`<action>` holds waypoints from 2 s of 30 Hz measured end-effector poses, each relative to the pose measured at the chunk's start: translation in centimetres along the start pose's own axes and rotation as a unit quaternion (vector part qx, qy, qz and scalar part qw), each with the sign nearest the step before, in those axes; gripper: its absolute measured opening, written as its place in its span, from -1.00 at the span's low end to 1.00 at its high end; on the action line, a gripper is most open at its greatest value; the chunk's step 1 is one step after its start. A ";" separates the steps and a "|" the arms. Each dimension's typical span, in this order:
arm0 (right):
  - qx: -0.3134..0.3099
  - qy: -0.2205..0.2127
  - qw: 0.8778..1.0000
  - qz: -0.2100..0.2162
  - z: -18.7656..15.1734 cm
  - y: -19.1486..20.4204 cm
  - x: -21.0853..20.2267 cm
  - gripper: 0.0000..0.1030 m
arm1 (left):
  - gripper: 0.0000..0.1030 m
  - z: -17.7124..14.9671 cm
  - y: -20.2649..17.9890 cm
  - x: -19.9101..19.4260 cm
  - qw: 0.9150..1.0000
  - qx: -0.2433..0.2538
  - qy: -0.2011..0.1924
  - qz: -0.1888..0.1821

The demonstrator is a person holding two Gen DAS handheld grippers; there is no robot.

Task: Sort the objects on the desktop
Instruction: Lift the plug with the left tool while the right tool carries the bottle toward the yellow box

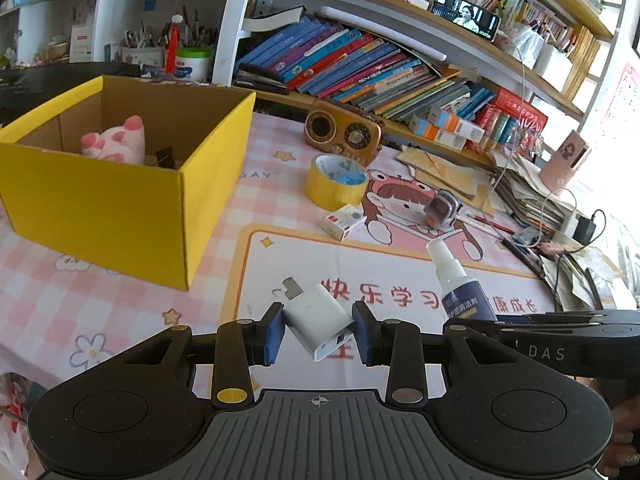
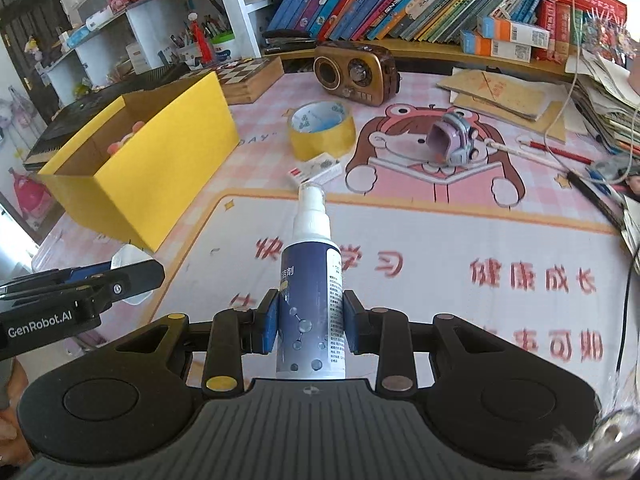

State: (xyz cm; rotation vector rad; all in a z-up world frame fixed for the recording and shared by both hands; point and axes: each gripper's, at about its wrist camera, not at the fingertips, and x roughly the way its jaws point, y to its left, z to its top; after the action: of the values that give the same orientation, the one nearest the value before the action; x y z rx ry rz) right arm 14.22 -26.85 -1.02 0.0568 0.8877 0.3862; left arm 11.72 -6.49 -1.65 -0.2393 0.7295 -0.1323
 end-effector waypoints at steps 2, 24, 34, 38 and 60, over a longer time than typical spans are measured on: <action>0.005 0.000 1.000 -0.004 -0.7 0.7 -0.4 -0.42 | -0.33 -0.4 0.5 -0.7 1.000 0.001 0.001 -0.004; 0.033 -0.010 0.999 -0.011 -7.7 8.6 -4.4 -0.42 | -0.33 -4.4 5.9 -8.0 1.000 0.002 0.005 -0.014; -0.004 0.005 1.000 0.004 -9.1 12.4 -4.6 -0.42 | -0.33 -5.9 7.6 -10.2 1.000 -0.003 -0.002 -0.014; -0.022 0.012 1.000 0.011 -9.3 13.8 -4.4 -0.42 | -0.33 -6.3 8.6 -11.1 1.000 -0.014 -0.007 -0.007; -0.084 0.014 0.995 0.049 -8.6 19.2 -3.2 -0.42 | -0.33 -7.1 13.0 -14.1 0.997 -0.064 -0.033 0.038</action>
State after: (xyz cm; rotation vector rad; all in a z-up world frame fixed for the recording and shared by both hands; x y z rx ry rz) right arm -0.08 -11.12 -0.13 -0.0606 0.8795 0.5539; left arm -2.98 7.67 -1.13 -0.3359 0.6811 -0.0055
